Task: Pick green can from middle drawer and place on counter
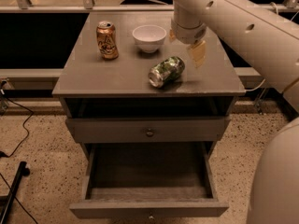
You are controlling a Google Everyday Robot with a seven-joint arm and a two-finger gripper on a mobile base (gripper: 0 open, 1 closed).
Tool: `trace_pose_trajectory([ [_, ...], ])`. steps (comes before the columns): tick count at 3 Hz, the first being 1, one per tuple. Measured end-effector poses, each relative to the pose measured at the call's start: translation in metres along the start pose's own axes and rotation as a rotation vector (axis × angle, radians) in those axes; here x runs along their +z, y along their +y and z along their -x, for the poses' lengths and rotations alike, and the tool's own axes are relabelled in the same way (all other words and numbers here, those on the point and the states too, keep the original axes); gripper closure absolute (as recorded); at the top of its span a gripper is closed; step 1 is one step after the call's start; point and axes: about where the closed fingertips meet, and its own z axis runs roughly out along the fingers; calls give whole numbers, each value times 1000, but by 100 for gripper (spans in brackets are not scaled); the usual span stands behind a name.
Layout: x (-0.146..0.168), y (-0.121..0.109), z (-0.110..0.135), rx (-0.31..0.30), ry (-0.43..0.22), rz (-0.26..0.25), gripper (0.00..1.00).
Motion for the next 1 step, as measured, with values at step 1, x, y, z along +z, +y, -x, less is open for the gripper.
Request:
trace_pose_trajectory([
  [1, 2, 1, 0, 0, -1, 2, 0],
])
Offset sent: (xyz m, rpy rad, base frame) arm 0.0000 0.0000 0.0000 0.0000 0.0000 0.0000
